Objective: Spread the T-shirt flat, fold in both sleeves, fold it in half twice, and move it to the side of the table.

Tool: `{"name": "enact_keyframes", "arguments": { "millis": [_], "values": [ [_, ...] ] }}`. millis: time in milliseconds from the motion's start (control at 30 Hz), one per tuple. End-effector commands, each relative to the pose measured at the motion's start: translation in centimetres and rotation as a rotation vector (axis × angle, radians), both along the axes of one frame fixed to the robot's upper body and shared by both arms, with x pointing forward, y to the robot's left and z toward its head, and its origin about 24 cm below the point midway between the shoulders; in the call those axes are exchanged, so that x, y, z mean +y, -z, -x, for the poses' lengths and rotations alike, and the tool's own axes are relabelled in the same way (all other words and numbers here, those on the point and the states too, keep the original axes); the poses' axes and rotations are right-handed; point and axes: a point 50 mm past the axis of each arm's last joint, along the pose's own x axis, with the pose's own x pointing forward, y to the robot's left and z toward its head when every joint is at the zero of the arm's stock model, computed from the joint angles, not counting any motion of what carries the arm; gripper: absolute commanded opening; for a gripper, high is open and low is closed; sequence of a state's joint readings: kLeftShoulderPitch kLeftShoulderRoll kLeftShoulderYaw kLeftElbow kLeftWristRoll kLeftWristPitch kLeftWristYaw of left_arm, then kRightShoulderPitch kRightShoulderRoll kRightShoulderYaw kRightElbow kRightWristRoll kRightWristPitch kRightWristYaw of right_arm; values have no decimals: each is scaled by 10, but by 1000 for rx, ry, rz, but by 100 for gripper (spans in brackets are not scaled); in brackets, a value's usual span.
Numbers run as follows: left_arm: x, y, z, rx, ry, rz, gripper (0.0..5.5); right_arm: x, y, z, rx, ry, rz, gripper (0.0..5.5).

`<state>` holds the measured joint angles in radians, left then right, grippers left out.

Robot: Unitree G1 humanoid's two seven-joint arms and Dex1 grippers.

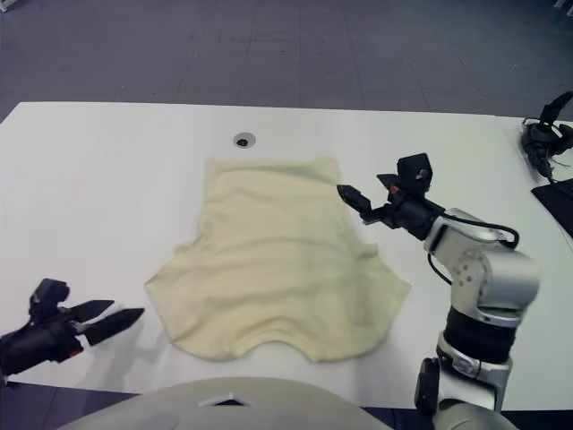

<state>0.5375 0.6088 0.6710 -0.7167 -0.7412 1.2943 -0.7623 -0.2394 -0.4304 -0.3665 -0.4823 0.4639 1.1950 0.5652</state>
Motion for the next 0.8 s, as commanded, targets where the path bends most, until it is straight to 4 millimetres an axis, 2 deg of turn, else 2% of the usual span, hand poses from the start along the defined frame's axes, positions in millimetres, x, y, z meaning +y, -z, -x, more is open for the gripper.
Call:
{"name": "enact_keyframes", "arguments": {
  "millis": [33,133,400,633,800],
  "values": [
    [-4,10,-10,8,-43,-59,540,3,-6,1,6,-1,5,539],
    [-3,18,-16,27,-82,-75,540,6,-7,0,5,-7,5,539],
    [-17,24,-29,21,-62,10,398,9,-6,-5,3,-15,6,540],
    [-14,31,-33,26,-87,-41,267,10,-6,-7,-2,-24,8,540],
    [-17,27,-33,9,-50,-16,174,9,-6,-6,1,-25,17,540]
  ]
}}
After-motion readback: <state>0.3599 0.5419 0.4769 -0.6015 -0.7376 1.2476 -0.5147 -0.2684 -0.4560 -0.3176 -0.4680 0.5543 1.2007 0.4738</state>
